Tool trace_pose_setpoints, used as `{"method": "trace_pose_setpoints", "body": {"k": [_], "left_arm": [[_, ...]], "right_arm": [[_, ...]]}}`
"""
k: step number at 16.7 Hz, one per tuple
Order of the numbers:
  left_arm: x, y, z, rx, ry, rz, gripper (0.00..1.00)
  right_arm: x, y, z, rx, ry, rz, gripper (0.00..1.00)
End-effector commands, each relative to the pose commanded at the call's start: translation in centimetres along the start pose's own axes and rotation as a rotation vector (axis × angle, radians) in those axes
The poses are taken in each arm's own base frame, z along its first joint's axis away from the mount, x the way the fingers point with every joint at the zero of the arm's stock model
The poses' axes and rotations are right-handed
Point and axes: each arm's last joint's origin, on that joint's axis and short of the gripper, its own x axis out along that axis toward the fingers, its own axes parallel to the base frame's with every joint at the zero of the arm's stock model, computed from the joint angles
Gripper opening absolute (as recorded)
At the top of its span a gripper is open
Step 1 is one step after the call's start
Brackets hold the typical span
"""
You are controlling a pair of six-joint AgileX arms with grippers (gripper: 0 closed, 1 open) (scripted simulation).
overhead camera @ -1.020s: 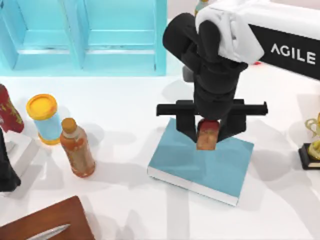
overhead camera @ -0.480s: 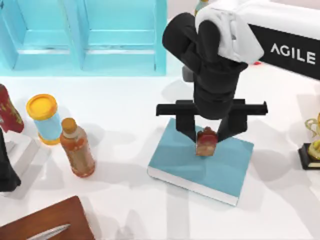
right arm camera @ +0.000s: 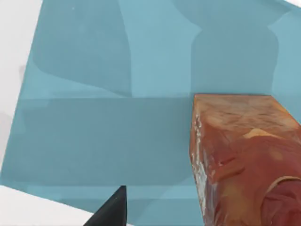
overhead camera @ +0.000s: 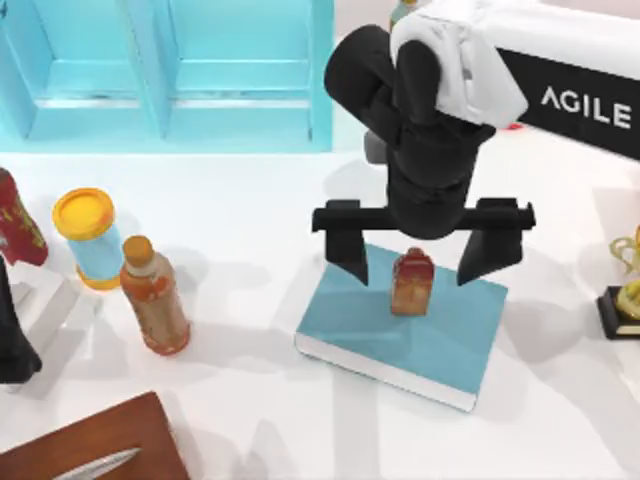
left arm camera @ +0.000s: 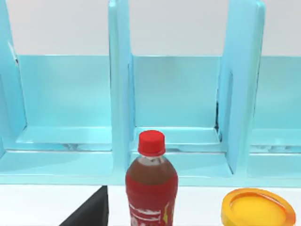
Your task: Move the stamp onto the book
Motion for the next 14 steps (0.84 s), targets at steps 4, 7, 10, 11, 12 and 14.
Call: {"method": "trace_pose_setpoints", "body": {"k": [4, 7, 10, 11, 12, 14], "left_arm": [[0.0, 0.0, 0.0, 0.000, 0.000, 0.000, 1.00], [0.0, 0.0, 0.0, 0.000, 0.000, 0.000, 1.00], [0.0, 0.0, 0.0, 0.000, 0.000, 0.000, 1.00], [0.0, 0.0, 0.0, 0.000, 0.000, 0.000, 1.00], [0.0, 0.0, 0.0, 0.000, 0.000, 0.000, 1.00], [0.0, 0.0, 0.0, 0.000, 0.000, 0.000, 1.00]], "right_arm": [[0.0, 0.0, 0.0, 0.000, 0.000, 0.000, 1.00], [-0.1, 0.0, 0.0, 0.001, 0.000, 0.000, 1.00], [-1.4, 0.0, 0.1, 0.001, 0.002, -0.002, 1.00], [-2.0, 0.0, 0.1, 0.001, 0.002, -0.001, 1.00], [-2.5, 0.0, 0.1, 0.001, 0.001, -0.001, 1.00], [-3.0, -0.1, 0.0, 0.001, 0.000, 0.000, 1.00]]}}
